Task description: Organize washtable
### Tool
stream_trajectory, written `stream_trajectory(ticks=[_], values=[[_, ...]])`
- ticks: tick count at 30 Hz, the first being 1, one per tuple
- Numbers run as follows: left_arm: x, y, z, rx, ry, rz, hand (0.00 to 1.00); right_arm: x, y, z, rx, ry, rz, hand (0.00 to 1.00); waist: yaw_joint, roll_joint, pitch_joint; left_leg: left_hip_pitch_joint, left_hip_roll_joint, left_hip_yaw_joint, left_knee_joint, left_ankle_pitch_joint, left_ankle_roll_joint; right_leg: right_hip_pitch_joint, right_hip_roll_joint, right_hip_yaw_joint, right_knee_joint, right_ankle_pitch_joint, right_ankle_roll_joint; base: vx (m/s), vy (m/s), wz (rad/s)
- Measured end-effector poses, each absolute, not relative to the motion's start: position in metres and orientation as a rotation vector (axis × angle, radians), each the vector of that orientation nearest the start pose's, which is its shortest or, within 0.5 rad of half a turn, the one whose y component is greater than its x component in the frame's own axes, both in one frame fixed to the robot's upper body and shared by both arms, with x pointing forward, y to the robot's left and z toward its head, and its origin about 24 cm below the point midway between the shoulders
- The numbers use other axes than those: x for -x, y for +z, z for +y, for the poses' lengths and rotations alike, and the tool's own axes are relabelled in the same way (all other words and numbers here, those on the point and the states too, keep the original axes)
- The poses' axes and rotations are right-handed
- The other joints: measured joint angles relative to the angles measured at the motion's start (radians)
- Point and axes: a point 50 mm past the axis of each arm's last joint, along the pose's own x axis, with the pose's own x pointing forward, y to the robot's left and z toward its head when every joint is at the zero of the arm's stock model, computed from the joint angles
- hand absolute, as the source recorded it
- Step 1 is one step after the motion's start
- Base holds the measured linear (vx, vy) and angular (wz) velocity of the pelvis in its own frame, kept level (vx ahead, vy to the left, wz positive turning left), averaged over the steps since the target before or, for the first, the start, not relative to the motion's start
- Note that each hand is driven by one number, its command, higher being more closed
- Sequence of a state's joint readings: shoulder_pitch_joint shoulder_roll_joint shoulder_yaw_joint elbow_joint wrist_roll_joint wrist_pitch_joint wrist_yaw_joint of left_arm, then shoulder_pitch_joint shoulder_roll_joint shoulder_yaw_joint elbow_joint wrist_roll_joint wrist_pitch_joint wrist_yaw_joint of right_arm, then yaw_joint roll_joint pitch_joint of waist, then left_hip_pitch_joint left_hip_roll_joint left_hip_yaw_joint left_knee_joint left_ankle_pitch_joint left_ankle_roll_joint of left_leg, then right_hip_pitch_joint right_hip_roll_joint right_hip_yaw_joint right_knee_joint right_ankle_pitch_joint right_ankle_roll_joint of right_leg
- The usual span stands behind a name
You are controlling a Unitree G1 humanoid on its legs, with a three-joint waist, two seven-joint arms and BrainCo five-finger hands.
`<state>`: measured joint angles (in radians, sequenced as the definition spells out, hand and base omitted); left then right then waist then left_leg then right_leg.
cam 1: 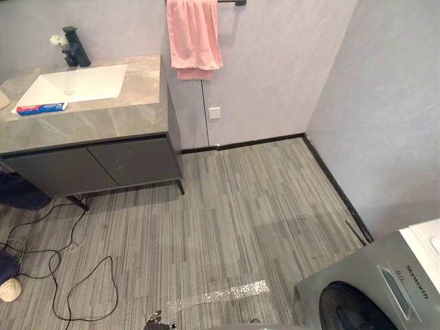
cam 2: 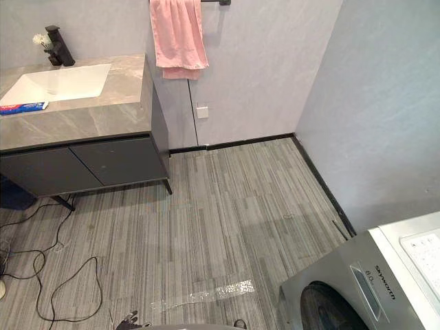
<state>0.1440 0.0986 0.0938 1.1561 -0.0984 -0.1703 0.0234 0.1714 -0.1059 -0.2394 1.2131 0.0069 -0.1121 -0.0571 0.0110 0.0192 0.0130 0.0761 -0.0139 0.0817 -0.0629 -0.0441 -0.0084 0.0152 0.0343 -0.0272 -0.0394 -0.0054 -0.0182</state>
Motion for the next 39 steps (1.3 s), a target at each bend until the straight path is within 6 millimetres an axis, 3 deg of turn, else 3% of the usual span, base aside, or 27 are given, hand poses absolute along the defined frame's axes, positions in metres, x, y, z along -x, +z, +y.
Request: stream_trajectory(ticks=[12,39], values=[[-0.0632,-0.1662,0.2028,0.036,0.259,1.091,0.00,-0.0295,-0.1710,-0.2192,-0.016,-0.367,1.244,0.00,0.001,-0.004,0.017,0.005,0.006,0.001,-0.009,-0.001,-0.001,0.002,0.004,-0.001,-0.018,0.013,0.009,-0.05,0.005,0.00],[-0.0641,-0.1656,0.2059,0.051,0.289,1.084,0.00,-0.0296,-0.1706,-0.2219,-0.062,-0.413,1.234,0.00,-0.002,-0.003,0.035,0.008,0.016,-0.016,0.003,0.001,-0.003,0.031,0.014,-0.028,-0.032,0.020,-0.008,0.00,0.002,0.02]])
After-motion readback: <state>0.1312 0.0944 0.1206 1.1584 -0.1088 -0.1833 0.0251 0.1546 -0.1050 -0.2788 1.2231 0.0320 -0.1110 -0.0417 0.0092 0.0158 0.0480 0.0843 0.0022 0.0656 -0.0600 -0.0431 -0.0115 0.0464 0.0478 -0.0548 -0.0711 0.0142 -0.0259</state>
